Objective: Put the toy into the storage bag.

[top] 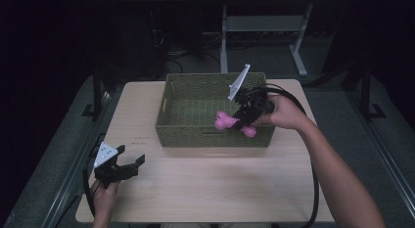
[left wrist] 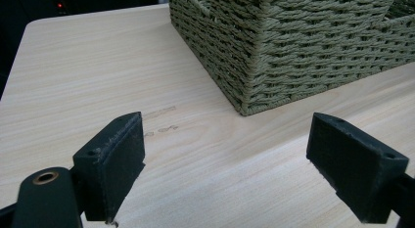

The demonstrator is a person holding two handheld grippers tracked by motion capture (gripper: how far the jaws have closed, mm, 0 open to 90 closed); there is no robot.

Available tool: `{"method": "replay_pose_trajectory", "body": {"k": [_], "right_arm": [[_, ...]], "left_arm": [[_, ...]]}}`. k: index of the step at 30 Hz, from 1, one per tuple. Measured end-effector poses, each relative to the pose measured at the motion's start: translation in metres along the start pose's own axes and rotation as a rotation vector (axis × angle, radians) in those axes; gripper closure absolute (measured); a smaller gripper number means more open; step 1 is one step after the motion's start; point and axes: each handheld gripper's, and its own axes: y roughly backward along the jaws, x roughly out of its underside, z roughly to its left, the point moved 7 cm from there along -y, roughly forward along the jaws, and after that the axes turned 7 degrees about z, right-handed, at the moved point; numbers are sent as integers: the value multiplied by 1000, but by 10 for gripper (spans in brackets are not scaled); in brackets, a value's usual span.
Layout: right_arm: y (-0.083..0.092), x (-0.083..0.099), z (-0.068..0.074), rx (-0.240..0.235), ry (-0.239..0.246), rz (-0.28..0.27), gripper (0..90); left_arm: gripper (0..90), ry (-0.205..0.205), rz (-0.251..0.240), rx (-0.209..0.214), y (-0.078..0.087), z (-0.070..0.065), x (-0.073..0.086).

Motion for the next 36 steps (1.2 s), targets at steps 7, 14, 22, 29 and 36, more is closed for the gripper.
{"method": "replay_pose_trajectory", "body": {"k": [7, 14, 22, 29, 36], "right_arm": [[7, -7, -10, 7, 5, -11, 582], [9, -16, -22, -3, 4, -10, 582], [4, -23, -35, -8, 2, 7, 582], [-2, -25, -46, -12, -13, 14, 581], [-6, -23, -54, -14, -31, 14, 581]], "left_arm": [[139, 3, -2, 0, 0, 0, 0], [139, 4, -1, 0, 0, 0, 0], [139, 3, 0, 0, 0, 0, 0], [138, 2, -1, -2, 0, 0, 0], [139, -2, 0, -1, 0, -1, 0]]}}
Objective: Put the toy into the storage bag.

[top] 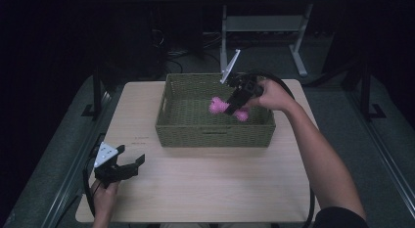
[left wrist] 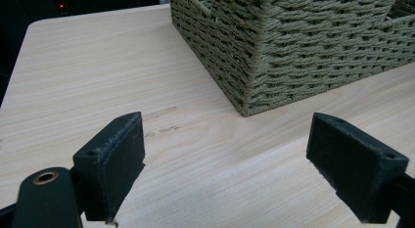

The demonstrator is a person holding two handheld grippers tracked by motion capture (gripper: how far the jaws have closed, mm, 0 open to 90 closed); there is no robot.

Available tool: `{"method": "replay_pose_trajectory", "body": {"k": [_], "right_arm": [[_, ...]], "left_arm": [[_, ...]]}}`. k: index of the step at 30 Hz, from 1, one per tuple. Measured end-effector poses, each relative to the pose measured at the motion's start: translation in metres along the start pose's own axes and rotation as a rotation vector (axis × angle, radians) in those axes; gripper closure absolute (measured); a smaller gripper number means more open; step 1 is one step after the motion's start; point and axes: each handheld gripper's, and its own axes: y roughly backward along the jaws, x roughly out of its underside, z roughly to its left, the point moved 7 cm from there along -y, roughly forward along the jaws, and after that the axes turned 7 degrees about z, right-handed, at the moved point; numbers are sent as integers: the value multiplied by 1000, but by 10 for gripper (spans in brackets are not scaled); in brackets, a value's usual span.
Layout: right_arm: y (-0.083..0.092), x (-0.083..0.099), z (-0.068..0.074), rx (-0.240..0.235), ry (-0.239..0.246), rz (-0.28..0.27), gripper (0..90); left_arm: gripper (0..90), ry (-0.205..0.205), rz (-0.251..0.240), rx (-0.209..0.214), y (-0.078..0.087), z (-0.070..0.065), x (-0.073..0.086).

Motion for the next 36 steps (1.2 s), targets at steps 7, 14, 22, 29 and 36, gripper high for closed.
{"method": "replay_pose_trajectory", "body": {"k": [7, 14, 22, 29, 36], "right_arm": [[-7, 2, -11, -8, -23, -4, 580], [-16, 2, -17, -10, -33, 9, 580], [-28, 4, -21, -24, -49, 23, 580], [-32, 5, -23, -23, -54, 30, 579], [-39, 5, -24, -25, -53, 44, 578]], "left_arm": [[139, -3, 6, 1, -1, 0, 1], [138, -4, 5, 0, -1, 0, 1], [139, -6, 5, -1, -1, 0, 0], [139, -9, 6, -3, -1, -1, 0], [139, -9, 5, -2, -1, -1, 0]]}}
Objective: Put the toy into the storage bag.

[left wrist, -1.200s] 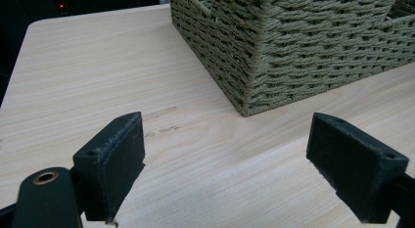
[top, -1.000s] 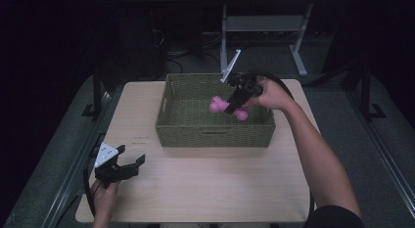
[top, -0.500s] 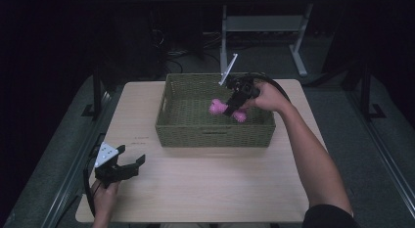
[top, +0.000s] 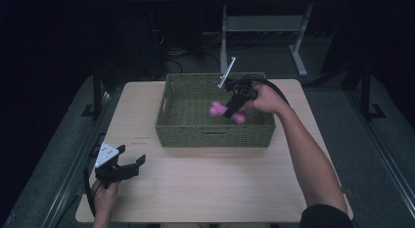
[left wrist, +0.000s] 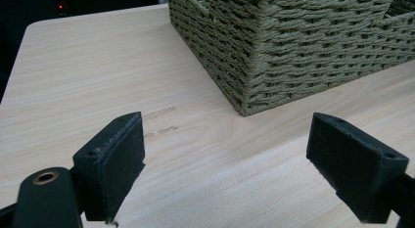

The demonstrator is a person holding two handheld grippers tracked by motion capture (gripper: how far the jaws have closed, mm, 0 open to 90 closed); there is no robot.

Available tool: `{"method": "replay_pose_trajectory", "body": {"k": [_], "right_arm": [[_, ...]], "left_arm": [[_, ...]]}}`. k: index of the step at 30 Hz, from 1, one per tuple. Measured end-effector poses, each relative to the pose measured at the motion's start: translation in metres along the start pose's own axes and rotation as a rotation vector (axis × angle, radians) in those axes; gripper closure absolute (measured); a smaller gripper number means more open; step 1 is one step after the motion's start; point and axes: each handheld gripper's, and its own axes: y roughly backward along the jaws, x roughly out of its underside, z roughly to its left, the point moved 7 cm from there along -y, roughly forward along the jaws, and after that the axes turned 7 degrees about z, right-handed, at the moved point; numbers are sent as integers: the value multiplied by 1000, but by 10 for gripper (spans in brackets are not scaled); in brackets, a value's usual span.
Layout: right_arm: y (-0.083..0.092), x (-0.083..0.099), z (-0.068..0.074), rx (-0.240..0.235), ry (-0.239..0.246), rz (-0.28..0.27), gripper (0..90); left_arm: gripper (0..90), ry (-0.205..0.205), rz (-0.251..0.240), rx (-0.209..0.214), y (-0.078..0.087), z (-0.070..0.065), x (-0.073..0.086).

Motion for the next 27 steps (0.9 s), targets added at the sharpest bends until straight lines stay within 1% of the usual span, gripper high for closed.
{"method": "replay_pose_trajectory", "body": {"k": [5, 10, 13, 16, 19, 27], "right_arm": [[-4, 0, -1, 2, 2, 10, 578], [-8, 1, -2, -11, -6, 3, 578], [-14, 3, -3, -13, -13, 12, 578], [-17, 5, -4, -20, -16, 10, 578], [-19, 6, -4, -20, -17, 18, 578], [-23, 5, -3, -24, -19, 17, 578]], "left_arm": [[139, 0, 1, 0, 0, 0, 0], [139, 0, 2, -1, 0, 0, 0], [138, -1, 1, -1, 0, -1, 0], [139, 0, 2, -1, 0, -1, 0], [139, 0, 1, -1, 0, -1, 0], [139, -2, 0, -1, 0, -1, 0]]}}
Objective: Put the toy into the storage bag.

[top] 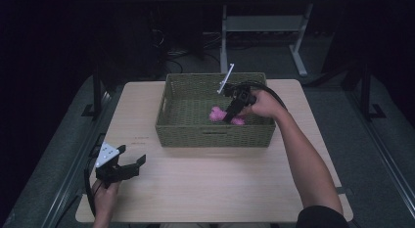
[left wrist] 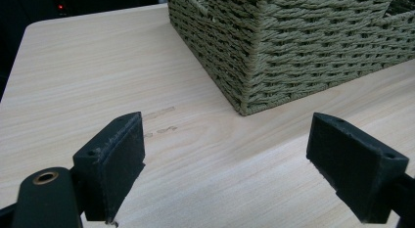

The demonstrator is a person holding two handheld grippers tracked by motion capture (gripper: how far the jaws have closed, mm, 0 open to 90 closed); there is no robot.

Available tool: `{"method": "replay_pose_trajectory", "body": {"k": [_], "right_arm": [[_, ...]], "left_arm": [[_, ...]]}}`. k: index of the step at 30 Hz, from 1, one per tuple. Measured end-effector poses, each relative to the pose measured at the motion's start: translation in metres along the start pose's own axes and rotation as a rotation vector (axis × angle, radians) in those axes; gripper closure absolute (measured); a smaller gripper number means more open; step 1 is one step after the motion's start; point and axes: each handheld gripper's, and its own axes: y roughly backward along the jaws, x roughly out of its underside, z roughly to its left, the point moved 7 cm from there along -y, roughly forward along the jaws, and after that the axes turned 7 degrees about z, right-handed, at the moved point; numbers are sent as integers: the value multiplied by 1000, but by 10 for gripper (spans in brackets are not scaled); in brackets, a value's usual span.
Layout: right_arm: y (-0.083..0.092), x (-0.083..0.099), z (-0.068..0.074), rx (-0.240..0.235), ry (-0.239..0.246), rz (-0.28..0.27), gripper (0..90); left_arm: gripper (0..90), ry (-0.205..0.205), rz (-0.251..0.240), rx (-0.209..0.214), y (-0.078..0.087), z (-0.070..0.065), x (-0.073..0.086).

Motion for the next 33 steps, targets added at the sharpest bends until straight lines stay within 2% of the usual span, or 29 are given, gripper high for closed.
{"method": "replay_pose_trajectory", "body": {"k": [12, 33], "right_arm": [[-15, 8, -1, -25, -15, 16, 578], [-25, 12, -4, -45, -41, 9, 577]], "left_arm": [[139, -6, 6, 0, -1, -1, 0], [138, -8, 5, 0, -1, -1, 0]]}}
